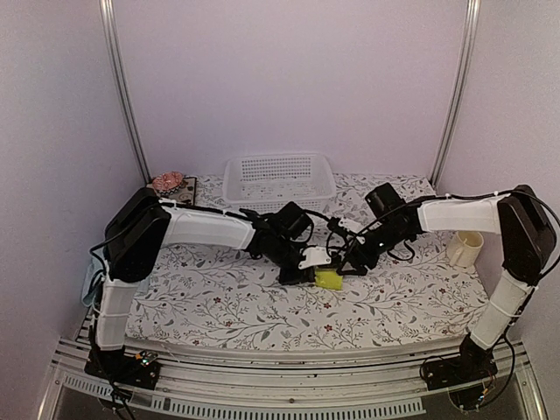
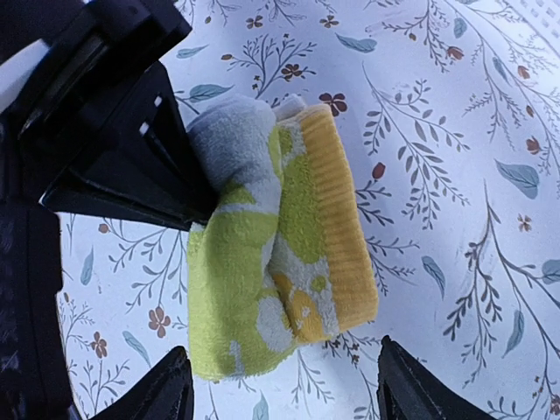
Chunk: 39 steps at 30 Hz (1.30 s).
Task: Roll the towels
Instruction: Roll the towel at the center of the board.
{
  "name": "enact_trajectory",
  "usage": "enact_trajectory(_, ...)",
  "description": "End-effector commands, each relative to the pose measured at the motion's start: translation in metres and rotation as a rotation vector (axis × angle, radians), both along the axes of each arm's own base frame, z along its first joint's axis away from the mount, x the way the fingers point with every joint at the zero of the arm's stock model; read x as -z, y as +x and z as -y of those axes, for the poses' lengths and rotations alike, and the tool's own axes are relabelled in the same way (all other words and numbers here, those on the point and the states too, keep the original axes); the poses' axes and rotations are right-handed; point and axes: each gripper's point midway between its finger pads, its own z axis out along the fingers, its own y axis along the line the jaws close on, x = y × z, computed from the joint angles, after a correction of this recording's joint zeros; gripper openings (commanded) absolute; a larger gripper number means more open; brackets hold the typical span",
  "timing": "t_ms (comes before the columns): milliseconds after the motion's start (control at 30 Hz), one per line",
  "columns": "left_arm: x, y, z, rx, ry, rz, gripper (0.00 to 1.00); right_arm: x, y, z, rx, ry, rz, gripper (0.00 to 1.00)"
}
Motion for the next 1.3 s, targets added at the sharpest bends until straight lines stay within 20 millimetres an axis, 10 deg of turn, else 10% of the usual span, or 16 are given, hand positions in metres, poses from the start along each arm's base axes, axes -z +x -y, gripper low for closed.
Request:
enact_trajectory(0,0.047,-0.020,-0.038,-0.114,0.167,-0.291,0.00,-0.023,0.002,0.005,0.000,0.026,0.140,0.73)
enact_trajectory(333,0.028,-0.001,-0.028,-0.179,0.107,-0.426,0.00,-0.048,-0.023,0.013,-0.101,0.143,0.375,0.73)
enact_trajectory(967,0.035,0.004,-0.026,-0.249,0.086,-0.649,0.00,-0.001,-0.019,0.009,-0.049,0.052,0.287,0.73)
enact_trajectory(1267,0.049,0.002,-0.028,-0.282,0.100,-0.742,0.00,-0.007,-0.028,-0.013,-0.225,-0.011,0.524,0.73)
